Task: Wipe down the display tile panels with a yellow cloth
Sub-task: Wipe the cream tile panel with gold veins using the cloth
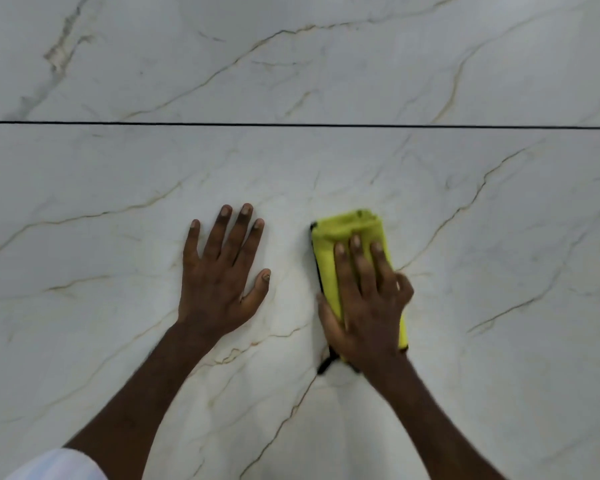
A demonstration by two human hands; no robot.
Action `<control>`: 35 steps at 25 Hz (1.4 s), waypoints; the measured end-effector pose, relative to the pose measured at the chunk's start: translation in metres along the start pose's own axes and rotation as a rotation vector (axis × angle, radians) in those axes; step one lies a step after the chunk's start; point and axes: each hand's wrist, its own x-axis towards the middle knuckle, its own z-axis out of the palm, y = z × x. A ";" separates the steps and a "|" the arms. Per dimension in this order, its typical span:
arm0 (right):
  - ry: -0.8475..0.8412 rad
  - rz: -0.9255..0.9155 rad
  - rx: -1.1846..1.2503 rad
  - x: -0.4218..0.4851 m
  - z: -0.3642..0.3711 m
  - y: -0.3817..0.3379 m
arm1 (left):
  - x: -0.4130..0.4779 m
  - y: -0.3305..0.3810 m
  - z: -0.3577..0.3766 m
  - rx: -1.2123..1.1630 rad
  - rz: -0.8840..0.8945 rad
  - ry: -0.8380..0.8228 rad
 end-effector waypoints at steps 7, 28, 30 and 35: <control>-0.023 -0.065 0.042 0.057 -0.002 -0.013 | 0.000 -0.001 -0.005 -0.008 -0.002 -0.013; -0.071 0.070 -0.102 -0.023 0.014 -0.094 | -0.125 -0.038 -0.007 -0.149 0.097 -0.124; -0.041 0.095 -0.113 -0.004 0.019 -0.100 | -0.124 -0.038 -0.008 -0.124 0.094 -0.139; -0.131 0.111 -0.115 -0.138 0.013 -0.115 | -0.122 -0.037 -0.013 -0.116 0.077 -0.193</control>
